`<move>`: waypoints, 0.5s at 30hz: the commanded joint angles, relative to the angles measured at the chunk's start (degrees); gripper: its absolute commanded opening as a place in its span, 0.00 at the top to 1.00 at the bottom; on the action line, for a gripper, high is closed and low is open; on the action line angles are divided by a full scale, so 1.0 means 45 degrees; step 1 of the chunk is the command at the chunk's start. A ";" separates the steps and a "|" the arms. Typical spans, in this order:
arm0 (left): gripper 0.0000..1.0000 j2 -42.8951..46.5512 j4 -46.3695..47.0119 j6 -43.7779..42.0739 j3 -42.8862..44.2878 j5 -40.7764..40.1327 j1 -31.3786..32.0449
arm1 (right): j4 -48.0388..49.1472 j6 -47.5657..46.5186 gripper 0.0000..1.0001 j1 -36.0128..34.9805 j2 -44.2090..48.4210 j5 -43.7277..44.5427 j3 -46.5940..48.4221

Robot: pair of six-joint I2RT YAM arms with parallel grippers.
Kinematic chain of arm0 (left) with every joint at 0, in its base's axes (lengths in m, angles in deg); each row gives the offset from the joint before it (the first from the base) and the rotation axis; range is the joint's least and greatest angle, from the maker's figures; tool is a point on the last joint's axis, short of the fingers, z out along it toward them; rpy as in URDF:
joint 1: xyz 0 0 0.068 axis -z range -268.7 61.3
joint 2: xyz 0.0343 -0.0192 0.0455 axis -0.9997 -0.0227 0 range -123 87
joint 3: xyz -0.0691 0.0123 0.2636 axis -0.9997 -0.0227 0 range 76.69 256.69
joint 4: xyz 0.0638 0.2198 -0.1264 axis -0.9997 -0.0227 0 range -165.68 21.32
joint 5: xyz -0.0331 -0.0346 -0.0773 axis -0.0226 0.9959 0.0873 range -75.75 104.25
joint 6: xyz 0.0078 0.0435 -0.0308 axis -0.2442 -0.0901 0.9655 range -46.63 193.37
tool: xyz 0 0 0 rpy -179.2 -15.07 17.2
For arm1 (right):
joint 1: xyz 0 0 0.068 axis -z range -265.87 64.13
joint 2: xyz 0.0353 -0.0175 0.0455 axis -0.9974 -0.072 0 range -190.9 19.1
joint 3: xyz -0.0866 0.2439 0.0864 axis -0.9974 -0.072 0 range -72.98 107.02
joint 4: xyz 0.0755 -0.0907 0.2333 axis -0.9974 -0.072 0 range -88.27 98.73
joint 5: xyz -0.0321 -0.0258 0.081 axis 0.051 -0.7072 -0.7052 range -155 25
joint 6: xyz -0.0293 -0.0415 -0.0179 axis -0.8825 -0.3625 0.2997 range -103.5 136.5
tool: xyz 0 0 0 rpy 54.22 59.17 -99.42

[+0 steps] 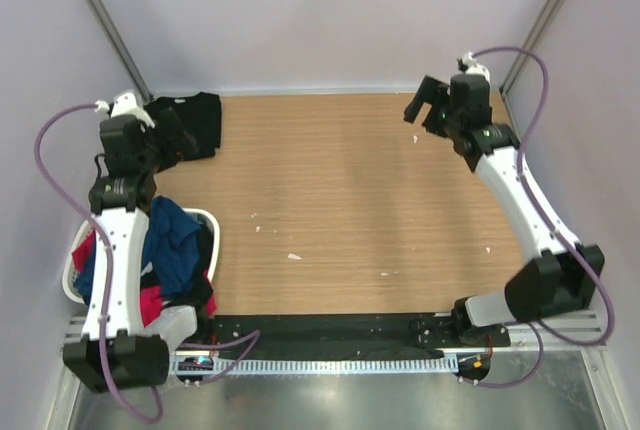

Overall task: Fold and stack the t-shirts
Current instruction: Reset both grippers

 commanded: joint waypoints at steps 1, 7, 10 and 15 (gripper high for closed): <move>0.00 0.1626 0.0228 -0.0230 -0.1486 -0.0235 0.0426 | 0.2158 0.0320 0.00 -0.0030 0.2459 -0.0131 -0.2674; 0.00 0.4497 0.0384 0.0157 -0.4495 -0.0377 0.1170 | 0.3958 0.0730 0.00 -0.0030 0.5955 -0.0717 -0.7286; 0.00 0.5942 0.0365 0.0510 -0.5743 0.0032 0.1170 | 0.3919 0.0926 0.00 -0.0030 0.6857 -0.1205 -0.8381; 0.00 0.7605 -0.0006 0.0627 -0.6450 0.0093 0.1170 | 0.4055 0.0984 0.00 -0.0030 0.8752 -0.1071 -1.0039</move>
